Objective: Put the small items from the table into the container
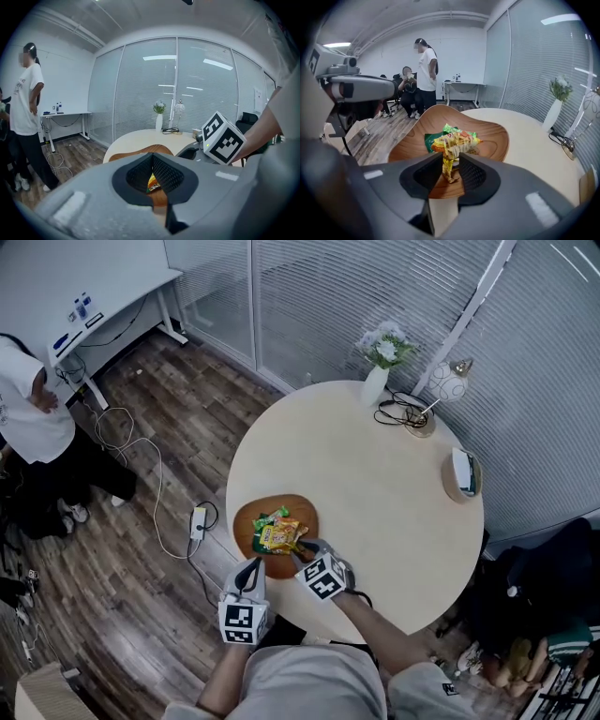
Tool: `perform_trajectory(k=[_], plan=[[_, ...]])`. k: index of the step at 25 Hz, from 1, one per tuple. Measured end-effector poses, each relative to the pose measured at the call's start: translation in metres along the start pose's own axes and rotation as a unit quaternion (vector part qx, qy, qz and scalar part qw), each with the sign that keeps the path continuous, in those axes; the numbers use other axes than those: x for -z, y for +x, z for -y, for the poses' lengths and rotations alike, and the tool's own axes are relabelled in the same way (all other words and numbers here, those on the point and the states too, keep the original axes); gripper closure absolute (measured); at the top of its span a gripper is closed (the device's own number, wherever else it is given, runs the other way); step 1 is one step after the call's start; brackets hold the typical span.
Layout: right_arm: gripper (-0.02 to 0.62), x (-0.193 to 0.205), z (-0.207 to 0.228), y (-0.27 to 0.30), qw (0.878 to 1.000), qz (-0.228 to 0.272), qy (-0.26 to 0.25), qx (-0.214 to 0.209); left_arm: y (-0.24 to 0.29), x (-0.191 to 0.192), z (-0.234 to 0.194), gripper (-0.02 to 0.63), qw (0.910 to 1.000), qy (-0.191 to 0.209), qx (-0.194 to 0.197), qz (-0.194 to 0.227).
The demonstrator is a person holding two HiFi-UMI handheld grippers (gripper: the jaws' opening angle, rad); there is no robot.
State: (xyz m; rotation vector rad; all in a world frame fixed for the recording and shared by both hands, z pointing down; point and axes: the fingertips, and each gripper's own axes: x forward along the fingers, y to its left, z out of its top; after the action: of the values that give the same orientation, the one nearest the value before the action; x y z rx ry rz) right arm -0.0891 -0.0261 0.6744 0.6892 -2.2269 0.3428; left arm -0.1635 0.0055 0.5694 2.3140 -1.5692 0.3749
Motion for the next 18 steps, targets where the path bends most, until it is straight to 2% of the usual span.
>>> perform_trajectory(k=[4, 8, 11, 13, 18], plan=[[0.474, -0.005, 0.009, -0.034, 0.999, 0.034, 0.034, 0.012, 0.006, -0.010, 0.011, 0.609, 0.9996, 0.015, 0.024, 0.005], [0.509, -0.008, 0.025, -0.095, 0.988, 0.111, 0.100, 0.047, 0.016, -0.017, 0.034, 0.609, 0.9974, 0.031, 0.065, 0.001], [0.589, -0.002, 0.038, -0.148, 0.967, 0.179, 0.150, 0.101, 0.027, -0.022, 0.062, 0.609, 0.9932, 0.047, 0.106, 0.007], [0.594, 0.004, 0.048, -0.180, 0.949, 0.212, 0.182, 0.143, 0.035, -0.030, 0.085, 0.609, 0.9885, 0.061, 0.138, 0.012], [0.594, 0.037, 0.050, -0.238, 0.906, 0.229, 0.267, 0.235, 0.048, -0.040, 0.135, 0.609, 0.9759, 0.081, 0.203, 0.009]])
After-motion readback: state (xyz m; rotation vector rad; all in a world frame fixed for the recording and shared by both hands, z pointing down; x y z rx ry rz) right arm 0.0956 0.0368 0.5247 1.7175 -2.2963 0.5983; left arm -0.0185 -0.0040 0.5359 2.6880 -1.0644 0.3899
